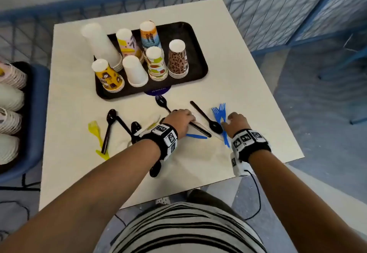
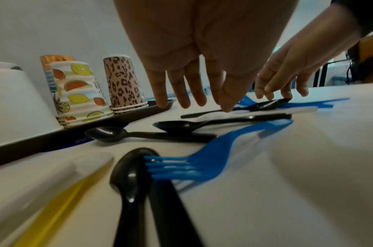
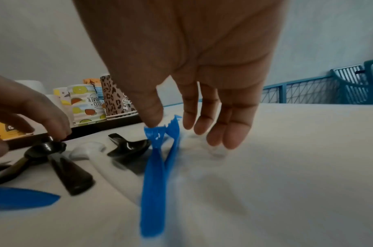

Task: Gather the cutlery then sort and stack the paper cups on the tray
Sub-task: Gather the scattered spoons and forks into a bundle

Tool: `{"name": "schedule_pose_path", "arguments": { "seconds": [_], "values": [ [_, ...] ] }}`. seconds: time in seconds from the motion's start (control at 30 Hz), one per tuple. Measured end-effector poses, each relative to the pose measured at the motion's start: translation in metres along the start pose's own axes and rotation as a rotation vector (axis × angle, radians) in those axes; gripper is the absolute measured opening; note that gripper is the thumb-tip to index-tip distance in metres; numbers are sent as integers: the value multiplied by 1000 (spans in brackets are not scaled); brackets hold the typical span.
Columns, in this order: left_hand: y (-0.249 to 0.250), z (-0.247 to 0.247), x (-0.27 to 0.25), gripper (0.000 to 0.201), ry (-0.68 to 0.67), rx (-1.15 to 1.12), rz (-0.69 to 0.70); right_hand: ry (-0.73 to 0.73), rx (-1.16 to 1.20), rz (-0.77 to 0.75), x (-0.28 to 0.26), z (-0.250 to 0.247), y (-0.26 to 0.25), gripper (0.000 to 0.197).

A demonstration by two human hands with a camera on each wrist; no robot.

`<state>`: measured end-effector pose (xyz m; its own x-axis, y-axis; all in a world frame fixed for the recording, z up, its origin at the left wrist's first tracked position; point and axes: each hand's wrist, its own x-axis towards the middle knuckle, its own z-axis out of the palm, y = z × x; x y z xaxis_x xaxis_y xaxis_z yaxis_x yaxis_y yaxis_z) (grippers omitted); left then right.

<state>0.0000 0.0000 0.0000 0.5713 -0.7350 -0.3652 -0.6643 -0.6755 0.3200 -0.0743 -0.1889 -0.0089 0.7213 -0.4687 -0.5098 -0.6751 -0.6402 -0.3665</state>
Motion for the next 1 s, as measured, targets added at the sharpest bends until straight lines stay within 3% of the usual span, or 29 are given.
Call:
{"name": "schedule_pose_path", "arguments": {
  "seconds": [0.23, 0.63, 0.7, 0.83, 1.0],
  "values": [
    [-10, 3, 17, 32, -92, 232, -97, -101, -32, -24, 13, 3, -18, 69],
    [-10, -3, -1, 38, -73, 171, -91, -73, -24, -92, 30, 3, -25, 25],
    [-5, 6, -10, 31, -92, 191, -74, -53, 3, -84, 29, 0, -25, 26],
    [-8, 22, -15, 42, -164, 191, -75, -21, 6, -103, 26, -5, -26, 27],
    [-7, 21, -9, 36, -155, 226, -83, 12, 1, -185, 24, -2, -31, 27]
  ]
}}
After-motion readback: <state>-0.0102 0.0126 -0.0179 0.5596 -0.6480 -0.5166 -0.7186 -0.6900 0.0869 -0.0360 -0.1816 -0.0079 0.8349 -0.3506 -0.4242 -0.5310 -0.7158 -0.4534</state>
